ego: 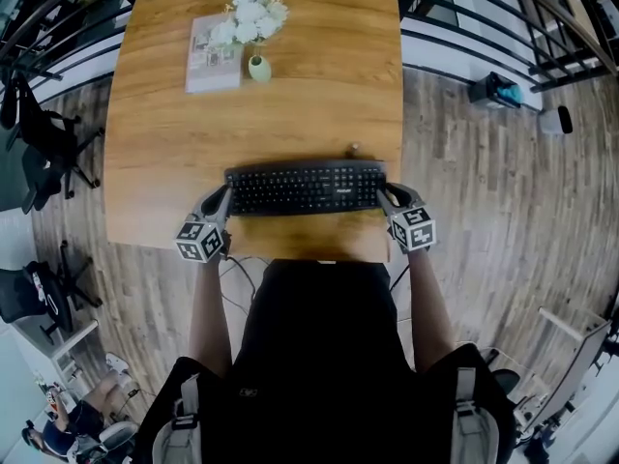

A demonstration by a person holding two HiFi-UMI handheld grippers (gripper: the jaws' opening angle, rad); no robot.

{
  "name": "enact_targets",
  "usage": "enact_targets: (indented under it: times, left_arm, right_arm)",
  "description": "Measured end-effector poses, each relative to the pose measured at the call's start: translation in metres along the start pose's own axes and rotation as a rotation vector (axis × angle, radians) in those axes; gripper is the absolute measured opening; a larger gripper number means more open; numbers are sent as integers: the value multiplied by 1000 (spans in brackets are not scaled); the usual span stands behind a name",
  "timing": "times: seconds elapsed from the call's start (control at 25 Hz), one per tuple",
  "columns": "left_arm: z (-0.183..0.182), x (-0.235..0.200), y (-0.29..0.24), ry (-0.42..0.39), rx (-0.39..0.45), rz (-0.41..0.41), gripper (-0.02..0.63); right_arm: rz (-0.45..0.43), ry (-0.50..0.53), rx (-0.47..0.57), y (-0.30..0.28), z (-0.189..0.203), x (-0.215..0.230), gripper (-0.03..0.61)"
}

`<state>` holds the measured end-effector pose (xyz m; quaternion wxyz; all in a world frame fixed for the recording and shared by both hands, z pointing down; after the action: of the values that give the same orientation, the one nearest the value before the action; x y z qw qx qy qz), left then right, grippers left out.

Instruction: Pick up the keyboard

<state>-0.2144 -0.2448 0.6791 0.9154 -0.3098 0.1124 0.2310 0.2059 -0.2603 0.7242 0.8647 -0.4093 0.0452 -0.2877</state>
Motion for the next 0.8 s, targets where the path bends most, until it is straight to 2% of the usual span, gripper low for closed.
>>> enact_targets:
  times: [0.04, 0.08, 0.16, 0.32, 0.48, 0.6, 0.8]
  left_arm:
    - [3, -3, -1, 1, -10, -12, 20]
    - [7, -7, -2, 4, -22, -24, 50]
    - [16, -13, -5, 19, -50, -41, 154]
    - [29, -20, -9, 28, -96, -56, 200]
    - [41, -25, -16, 82, -120, -46, 285]
    - [47, -27, -19, 93, -133, -51, 299]
    - [57, -33, -28, 106, -170, -34, 301]
  right_arm:
    - [2, -5, -2, -2, 1, 2, 107]
    - [5, -8, -4, -4, 2, 3, 112]
    - [12, -11, -9, -9, 4, 8, 132]
    - [18, -47, -8, -16, 11, 15, 188]
    - [4, -83, -3, -22, 15, 16, 229]
    - [-11, -96, -13, -26, 17, 15, 252]
    - [-29, -121, -32, -34, 19, 14, 253]
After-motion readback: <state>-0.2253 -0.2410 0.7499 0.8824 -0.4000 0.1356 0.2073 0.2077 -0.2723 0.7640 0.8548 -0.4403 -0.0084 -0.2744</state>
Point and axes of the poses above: the fingertips, and each gripper's own axes: y backward along the fingers, x to its right, z out of its underside, the point moved 3 cm from there along y, backward along the fingers, and after that the axes turned 3 degrees about z, right-handed, at the moved point
